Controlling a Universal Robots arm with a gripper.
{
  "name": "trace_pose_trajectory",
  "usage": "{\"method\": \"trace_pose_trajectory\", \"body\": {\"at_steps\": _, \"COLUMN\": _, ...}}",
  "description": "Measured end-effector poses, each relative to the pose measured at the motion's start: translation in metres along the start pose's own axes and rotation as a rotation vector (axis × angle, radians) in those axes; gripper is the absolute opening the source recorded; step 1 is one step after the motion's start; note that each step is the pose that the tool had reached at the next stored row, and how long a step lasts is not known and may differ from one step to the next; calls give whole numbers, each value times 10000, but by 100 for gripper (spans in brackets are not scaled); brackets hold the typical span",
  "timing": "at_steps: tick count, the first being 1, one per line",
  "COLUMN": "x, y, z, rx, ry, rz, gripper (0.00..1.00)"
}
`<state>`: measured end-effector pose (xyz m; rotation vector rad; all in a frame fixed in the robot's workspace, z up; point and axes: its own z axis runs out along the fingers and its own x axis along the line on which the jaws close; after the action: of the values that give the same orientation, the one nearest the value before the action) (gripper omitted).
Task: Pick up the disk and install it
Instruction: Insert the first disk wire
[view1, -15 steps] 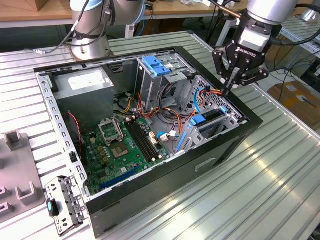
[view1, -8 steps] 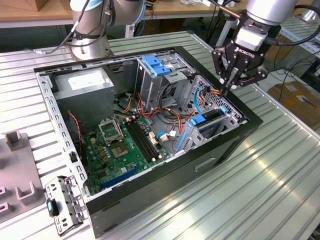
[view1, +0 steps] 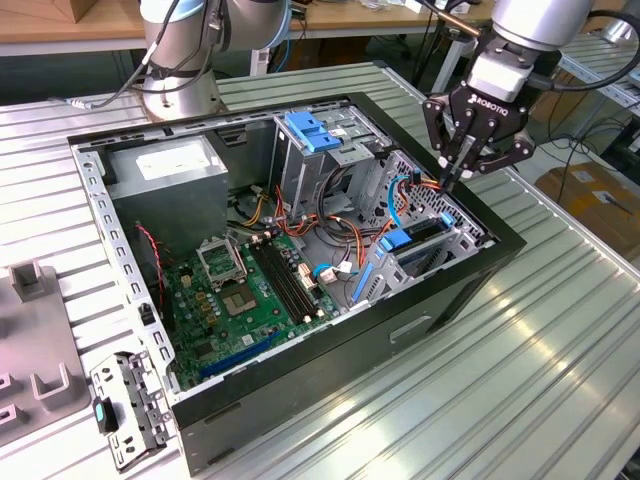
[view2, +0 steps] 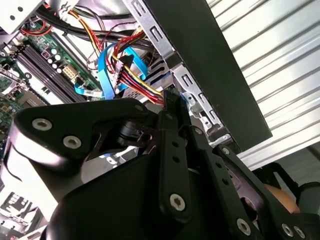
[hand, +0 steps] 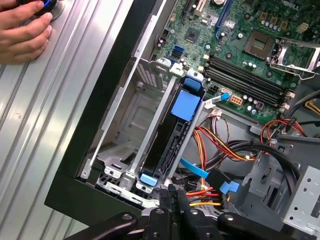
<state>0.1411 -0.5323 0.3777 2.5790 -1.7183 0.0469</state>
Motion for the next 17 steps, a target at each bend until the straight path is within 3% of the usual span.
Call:
{"method": "trace_pose_trajectory", "body": {"at_steps": 2, "x": 0, "y": -1, "z": 1, "rx": -11, "ry": -5, "rz": 229, "gripper": 16}}
{"method": "trace_pose_trajectory", "body": {"at_steps": 17, "x": 0, "y": 0, "z": 2, "rx": -13, "ry": -7, "rz": 263, "gripper": 16}}
